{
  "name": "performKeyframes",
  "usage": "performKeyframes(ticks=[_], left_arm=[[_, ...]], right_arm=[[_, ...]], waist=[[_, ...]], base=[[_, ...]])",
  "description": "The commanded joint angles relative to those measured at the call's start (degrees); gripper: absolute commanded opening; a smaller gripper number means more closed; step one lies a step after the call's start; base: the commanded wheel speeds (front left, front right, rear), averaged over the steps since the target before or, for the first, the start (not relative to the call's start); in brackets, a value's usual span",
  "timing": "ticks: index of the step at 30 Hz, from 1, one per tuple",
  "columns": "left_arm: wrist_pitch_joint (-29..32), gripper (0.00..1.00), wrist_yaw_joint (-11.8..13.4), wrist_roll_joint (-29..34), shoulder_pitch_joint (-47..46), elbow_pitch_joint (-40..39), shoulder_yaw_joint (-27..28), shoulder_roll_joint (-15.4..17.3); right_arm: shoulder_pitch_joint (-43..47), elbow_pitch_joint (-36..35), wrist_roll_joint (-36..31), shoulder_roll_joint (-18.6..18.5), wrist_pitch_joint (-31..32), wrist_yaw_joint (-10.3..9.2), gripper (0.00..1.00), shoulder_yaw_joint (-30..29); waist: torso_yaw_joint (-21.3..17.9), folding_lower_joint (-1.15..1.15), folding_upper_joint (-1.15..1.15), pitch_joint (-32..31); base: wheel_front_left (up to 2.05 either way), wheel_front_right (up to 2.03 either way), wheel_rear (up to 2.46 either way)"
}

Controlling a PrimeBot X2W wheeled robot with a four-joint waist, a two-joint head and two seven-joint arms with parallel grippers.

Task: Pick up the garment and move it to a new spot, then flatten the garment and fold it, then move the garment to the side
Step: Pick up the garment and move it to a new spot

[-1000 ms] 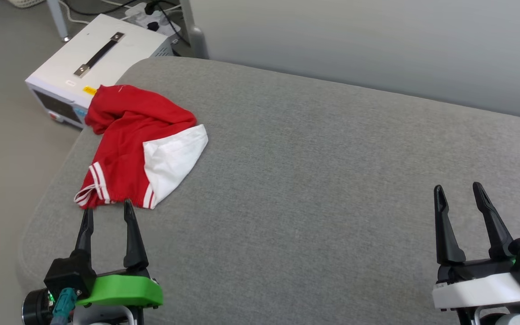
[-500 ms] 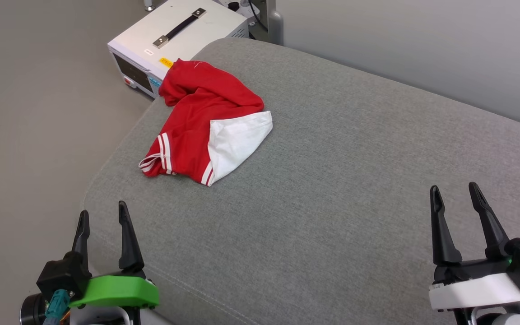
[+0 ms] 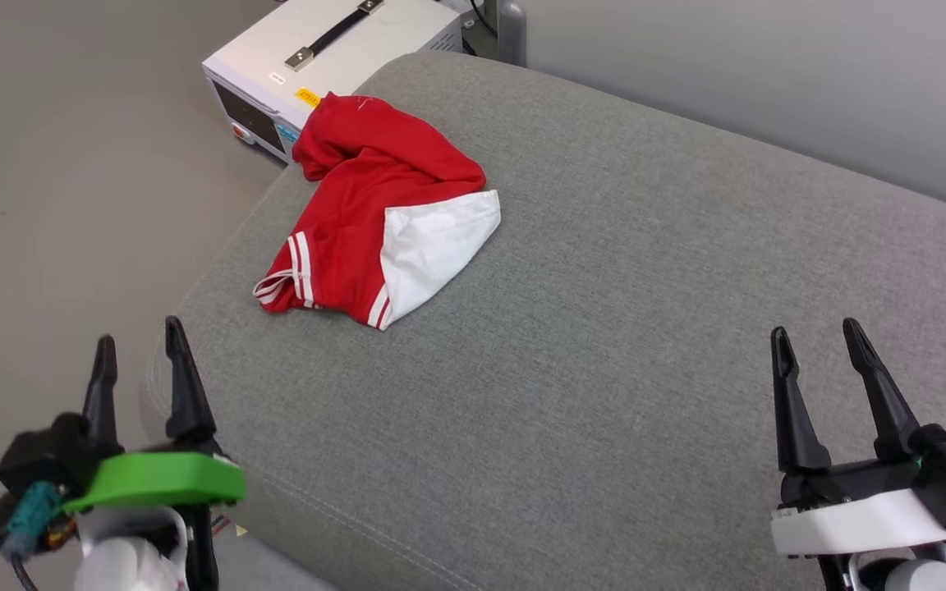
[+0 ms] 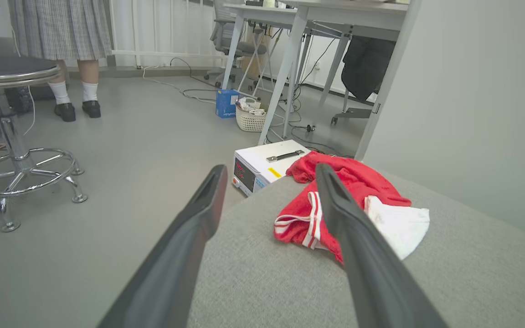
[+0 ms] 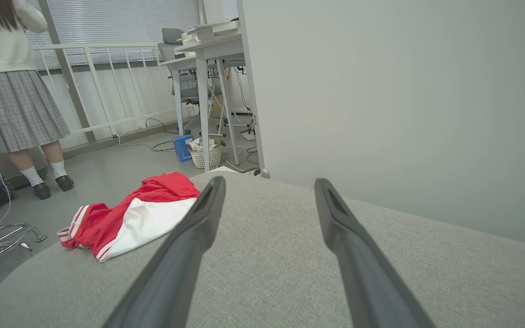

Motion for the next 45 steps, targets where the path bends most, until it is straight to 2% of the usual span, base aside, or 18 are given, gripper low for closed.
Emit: performKeyframes(ticks=[1, 4, 7, 11, 17, 21, 24, 30, 32, 36, 43, 45], left_arm=[[-0.34, 1.00, -1.59, 0.48, -4.18, 0.33, 1.25, 0.15], [-0.34, 1.00, -4.21, 2.23, -11.75, 2.60, 2.78, 3.33], [-0.34, 1.00, -5.50, 2.31, -18.60, 5.36, 2.50, 7.25], [0.11, 1.00, -6.11, -1.96, -27.65, 11.52, 0.44, 12.17], [6.64, 1.00, -6.19, -12.11, -40.20, 20.23, -8.30, 20.11], [15.55, 1.00, -6.19, -18.50, -45.99, 23.47, -17.19, 25.37], [27.22, 1.00, -6.20, -26.20, -49.41, 26.18, -22.71, 27.05], [47.91, 1.00, -6.20, -33.23, -52.83, 28.46, -34.15, 31.33], [52.21, 1.00, -6.20, -33.96, -53.29, 29.37, -36.97, 32.45], [56.82, 1.00, -6.20, -35.56, -53.27, 31.96, -40.50, 32.69], [60.83, 1.00, -6.20, -35.90, -50.63, 37.31, -47.31, 30.17], [60.09, 1.00, -6.20, -37.21, -49.99, 38.32, -47.85, 28.67]], right_arm=[[-1.64, -0.85, -0.85, -0.08, -0.35, -0.05, 1.00, 0.34], [-3.40, -1.96, -1.60, -0.75, -0.35, -0.05, 1.00, 0.92], [-5.26, -3.24, -1.84, -1.87, -0.35, -0.05, 1.00, 1.22], [-7.68, -4.97, -1.89, -3.26, -0.35, -0.05, 1.00, 1.63], [-10.27, -6.50, -1.57, -4.64, -0.35, -0.05, 1.00, 2.61], [-11.29, -6.75, -0.67, -5.38, -0.35, -0.05, 1.00, 3.35], [-11.74, -6.15, 0.60, -6.83, -0.35, -0.05, 1.00, 4.18], [-12.42, -6.05, 2.05, -8.81, -0.35, -0.05, 1.00, 4.24], [-12.67, -6.16, 2.33, -9.24, -0.35, -0.05, 1.00, 3.96], [-13.26, -6.36, 2.70, -9.85, -0.35, -0.05, 1.00, 3.72], [-13.94, -6.09, 3.04, -10.14, -0.35, -0.05, 1.00, 3.98], [-13.97, -5.89, 3.10, -10.04, -0.35, -0.05, 1.00, 4.06]], waist=[[-1.48, 0.00, 0.00, 2.13], [-3.17, 0.00, 0.00, 4.97], [-4.62, 0.00, 0.00, 7.52], [-6.69, 0.00, 0.00, 10.90], [-9.51, 0.00, 0.00, 14.66], [-11.30, 0.00, 0.00, 16.91], [-12.44, 0.00, 0.00, 18.47], [-14.27, 0.00, 0.00, 21.32], [-14.74, 0.00, 0.00, 22.18], [-15.48, 0.00, 0.00, 23.87], [-15.98, 0.00, 0.00, 25.10], [-15.94, 0.00, 0.00, 25.09]], base=[[0.00, 0.00, 0.00], [0.00, 0.00, 0.00], [0.00, 0.00, 0.00], [0.00, 0.00, 0.00], [0.00, 0.00, 0.00], [0.00, 0.00, 0.00], [0.00, 0.00, 0.00], [0.00, 0.00, 0.00], [0.00, 0.00, 0.00], [0.00, 0.00, 0.00], [0.00, 0.00, 0.00], [0.00, 0.00, 0.00]])
